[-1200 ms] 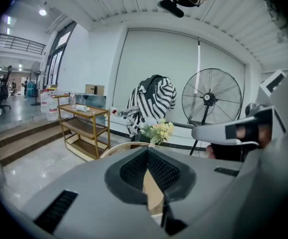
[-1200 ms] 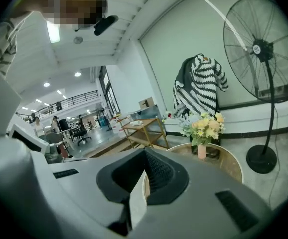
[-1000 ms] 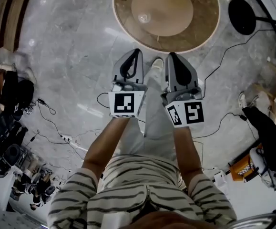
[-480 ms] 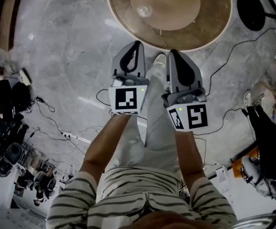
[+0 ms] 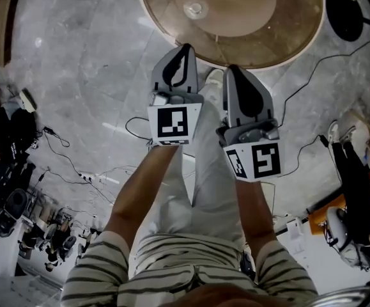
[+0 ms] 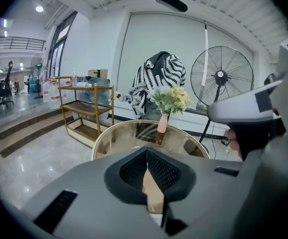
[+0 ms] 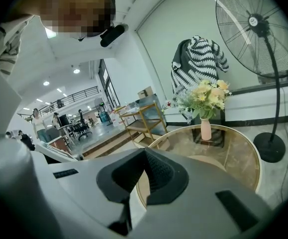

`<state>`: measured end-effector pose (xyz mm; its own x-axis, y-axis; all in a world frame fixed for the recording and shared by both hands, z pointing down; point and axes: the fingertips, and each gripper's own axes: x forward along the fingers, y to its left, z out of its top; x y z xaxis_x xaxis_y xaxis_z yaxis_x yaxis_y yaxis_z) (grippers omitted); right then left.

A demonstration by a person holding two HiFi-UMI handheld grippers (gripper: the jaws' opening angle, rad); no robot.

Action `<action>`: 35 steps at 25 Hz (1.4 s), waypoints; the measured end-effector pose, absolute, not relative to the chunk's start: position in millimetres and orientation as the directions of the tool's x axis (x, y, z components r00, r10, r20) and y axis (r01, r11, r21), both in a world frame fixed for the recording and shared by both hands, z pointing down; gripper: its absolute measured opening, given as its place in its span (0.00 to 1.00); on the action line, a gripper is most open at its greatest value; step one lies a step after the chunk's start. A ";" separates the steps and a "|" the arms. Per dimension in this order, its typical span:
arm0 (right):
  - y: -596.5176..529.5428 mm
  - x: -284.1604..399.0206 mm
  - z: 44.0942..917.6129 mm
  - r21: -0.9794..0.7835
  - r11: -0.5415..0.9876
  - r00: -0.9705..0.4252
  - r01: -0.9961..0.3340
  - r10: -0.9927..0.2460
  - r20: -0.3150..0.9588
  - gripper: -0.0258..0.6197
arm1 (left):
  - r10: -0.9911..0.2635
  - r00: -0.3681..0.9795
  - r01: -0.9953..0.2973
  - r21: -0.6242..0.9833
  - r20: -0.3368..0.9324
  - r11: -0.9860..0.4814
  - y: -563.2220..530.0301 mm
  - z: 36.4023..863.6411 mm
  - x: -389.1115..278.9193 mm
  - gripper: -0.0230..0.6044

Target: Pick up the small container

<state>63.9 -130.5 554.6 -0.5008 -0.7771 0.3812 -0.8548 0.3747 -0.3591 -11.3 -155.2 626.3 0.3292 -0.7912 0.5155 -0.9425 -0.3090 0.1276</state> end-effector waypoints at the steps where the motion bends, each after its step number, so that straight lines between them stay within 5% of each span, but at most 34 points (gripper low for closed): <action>1: -132.2 62.6 557.6 -0.360 0.376 -0.503 -0.854 -0.775 0.383 0.05 | -0.790 0.329 -0.943 0.127 0.517 -0.309 -157.8 630.8 -11.6 0.04; 7: -135.7 61.5 574.4 -0.365 0.368 -0.500 -0.855 -0.771 0.395 0.05 | -0.786 0.318 -0.946 0.129 0.530 -0.296 -170.3 656.6 -15.5 0.07; 28: -138.5 73.2 622.4 -0.393 0.314 -0.474 -0.864 -0.769 0.428 0.05 | -0.760 0.282 -0.955 0.093 0.585 -0.283 -210.7 730.2 -10.1 0.54; 35: -142.1 80.2 627.7 -0.390 0.303 -0.465 -0.869 -0.770 0.437 0.05 | -0.767 0.283 -0.950 0.056 0.576 -0.308 -230.2 743.4 1.9 0.61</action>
<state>80.2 -142.1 627.7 -0.4649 -0.7700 0.4370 -0.8693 0.3035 -0.3901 1.9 -230.2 743.4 0.2830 -0.7672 0.5756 -0.9496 -0.3084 0.0557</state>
